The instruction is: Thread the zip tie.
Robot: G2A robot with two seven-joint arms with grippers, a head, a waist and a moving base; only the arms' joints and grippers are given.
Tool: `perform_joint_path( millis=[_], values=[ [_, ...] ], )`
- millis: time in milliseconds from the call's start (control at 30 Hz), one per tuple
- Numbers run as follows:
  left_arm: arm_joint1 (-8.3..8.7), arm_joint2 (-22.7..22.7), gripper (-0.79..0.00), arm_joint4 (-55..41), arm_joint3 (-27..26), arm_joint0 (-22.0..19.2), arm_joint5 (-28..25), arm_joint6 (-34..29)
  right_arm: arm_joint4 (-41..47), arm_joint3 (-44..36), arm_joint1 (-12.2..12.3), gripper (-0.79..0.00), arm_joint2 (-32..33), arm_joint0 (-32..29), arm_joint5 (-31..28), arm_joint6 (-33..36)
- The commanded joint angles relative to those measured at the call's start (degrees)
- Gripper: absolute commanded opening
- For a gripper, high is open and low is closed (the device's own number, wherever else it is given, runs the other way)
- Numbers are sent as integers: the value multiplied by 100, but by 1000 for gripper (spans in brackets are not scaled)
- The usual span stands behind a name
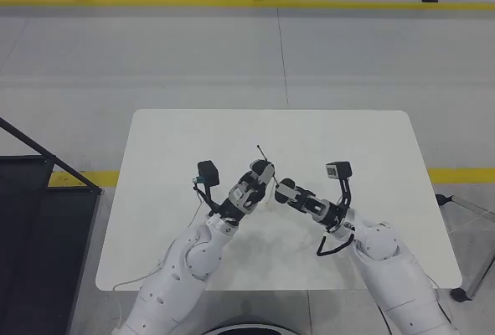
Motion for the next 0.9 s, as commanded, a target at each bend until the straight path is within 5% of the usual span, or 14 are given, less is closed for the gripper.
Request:
perform_joint_path(
  millis=[0,300,433,467,500,667,867],
  values=[
    [2,-21,-625,-37,-6,7,-34,-29,6,-3,0,-785,6,-7,-4,-5],
    [19,-67,-545,-18,-38,31,-280,-141,52,-6,-2,-785,33,-23,-14,-9],
    [50,-155,-400,18,-67,91,-501,-193,117,8,-3,-785,60,-34,-78,-10],
    [64,-199,-249,28,-81,119,-577,-210,147,13,-3,-785,66,-41,-95,-8],
    [79,-256,-206,25,-103,157,-643,-209,181,14,-3,-785,73,-44,-116,3],
    [147,-604,-114,-386,-236,326,-913,-241,522,69,8,-785,116,-54,-250,263],
    [265,-873,0,-2471,-105,172,-1301,-1748,1220,163,36,-785,107,2,-348,1089]
  ],
)
